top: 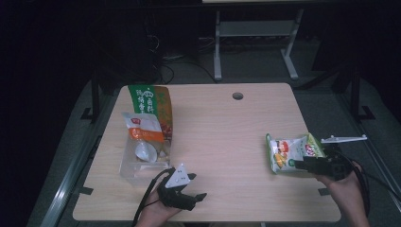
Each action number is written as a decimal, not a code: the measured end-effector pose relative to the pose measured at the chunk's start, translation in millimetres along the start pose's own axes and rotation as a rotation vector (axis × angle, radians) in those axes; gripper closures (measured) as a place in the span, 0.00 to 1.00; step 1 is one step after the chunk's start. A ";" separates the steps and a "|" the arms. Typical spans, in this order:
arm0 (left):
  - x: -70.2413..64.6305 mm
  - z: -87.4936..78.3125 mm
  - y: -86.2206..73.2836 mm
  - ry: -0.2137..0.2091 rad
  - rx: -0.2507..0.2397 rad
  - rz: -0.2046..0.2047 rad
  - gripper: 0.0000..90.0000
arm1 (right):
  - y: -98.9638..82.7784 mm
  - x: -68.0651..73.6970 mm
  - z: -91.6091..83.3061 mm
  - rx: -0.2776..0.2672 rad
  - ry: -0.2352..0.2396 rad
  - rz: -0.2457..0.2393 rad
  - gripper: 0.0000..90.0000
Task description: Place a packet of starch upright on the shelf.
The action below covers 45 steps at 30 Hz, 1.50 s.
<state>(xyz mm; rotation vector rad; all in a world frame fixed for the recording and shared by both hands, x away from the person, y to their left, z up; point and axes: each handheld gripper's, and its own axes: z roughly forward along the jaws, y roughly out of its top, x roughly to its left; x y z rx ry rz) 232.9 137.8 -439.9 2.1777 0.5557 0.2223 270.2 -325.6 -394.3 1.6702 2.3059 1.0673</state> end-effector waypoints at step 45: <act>5.7 8.6 -3.6 -0.018 0.025 -0.040 0.30 | -3.3 -93.9 29.4 0.049 -0.142 0.201 0.46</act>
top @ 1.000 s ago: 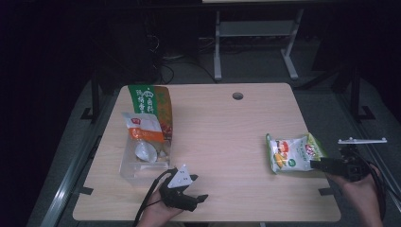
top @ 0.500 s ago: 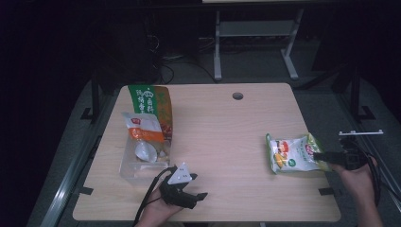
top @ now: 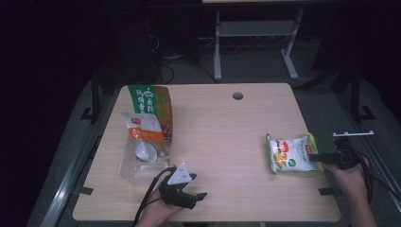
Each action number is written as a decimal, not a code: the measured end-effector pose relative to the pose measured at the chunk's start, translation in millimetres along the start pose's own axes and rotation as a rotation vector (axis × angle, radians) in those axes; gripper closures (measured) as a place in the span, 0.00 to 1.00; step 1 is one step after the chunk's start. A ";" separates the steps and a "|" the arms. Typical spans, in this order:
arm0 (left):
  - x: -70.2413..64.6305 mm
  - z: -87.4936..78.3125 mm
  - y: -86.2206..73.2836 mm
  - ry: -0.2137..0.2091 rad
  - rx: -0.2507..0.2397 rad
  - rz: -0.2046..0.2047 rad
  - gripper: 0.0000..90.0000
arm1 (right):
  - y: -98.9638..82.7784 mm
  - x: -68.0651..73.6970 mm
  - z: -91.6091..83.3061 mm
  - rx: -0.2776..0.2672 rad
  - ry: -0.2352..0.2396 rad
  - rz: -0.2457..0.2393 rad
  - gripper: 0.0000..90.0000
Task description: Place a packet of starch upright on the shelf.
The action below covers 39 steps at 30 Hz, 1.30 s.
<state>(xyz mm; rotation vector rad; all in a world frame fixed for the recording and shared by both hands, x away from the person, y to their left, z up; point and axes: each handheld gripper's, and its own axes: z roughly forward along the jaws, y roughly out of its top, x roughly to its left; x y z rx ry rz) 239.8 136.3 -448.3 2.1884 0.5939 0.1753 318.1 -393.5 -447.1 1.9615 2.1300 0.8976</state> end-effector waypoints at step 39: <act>-3.8 0.1 2.8 -0.006 0.001 0.024 0.30 | 24.2 68.6 36.5 0.019 0.100 -0.177 0.88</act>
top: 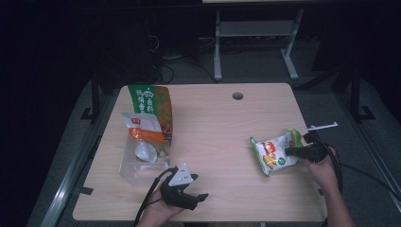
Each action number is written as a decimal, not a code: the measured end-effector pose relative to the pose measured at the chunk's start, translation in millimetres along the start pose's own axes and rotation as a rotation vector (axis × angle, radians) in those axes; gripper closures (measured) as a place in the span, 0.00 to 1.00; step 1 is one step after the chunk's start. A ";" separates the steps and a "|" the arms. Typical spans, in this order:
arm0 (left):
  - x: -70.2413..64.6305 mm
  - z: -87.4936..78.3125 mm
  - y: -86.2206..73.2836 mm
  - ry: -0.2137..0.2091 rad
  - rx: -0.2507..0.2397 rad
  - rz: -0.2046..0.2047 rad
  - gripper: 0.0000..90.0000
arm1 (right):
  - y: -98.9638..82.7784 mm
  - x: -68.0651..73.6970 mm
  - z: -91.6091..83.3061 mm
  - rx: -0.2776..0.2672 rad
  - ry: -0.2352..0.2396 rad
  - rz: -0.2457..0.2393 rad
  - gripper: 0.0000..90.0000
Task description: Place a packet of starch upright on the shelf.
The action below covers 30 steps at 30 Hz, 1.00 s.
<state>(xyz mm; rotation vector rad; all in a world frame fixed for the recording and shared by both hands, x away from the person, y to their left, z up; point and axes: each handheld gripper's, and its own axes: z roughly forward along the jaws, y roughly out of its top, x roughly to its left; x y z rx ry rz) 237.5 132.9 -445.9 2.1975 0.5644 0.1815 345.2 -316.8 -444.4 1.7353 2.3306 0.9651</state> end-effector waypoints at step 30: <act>-2.5 -2.1 0.8 0.004 -0.001 0.006 0.30 | 23.5 36.1 24.7 0.042 0.021 -0.084 0.83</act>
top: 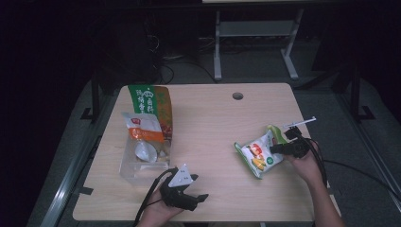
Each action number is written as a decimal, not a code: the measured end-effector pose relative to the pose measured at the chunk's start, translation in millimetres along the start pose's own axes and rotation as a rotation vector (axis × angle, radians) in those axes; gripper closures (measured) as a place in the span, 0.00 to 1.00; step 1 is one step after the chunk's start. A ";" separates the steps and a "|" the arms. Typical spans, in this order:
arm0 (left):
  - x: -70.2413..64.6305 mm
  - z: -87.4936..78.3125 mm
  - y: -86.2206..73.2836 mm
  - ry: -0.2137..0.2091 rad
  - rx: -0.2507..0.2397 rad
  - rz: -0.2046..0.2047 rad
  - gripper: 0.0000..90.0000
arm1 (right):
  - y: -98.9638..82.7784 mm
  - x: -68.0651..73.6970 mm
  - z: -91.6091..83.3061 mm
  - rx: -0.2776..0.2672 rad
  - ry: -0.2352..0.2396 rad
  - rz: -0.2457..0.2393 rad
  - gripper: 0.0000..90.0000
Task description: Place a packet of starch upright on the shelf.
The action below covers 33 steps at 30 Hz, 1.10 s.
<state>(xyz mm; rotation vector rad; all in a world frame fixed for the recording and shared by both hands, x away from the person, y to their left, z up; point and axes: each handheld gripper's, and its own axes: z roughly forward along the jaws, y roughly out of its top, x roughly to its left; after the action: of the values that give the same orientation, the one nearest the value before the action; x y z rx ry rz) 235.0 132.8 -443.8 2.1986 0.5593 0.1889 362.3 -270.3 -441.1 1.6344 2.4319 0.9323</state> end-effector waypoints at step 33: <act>-6.7 -2.7 4.4 0.012 -0.012 0.043 0.30 | -48.7 -18.0 -32.7 -0.034 0.061 0.207 0.54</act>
<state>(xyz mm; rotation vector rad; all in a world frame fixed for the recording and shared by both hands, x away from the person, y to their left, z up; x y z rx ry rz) 229.6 129.3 -438.2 2.2005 0.5165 0.2271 317.9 -312.5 -444.5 1.9003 2.3028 1.0593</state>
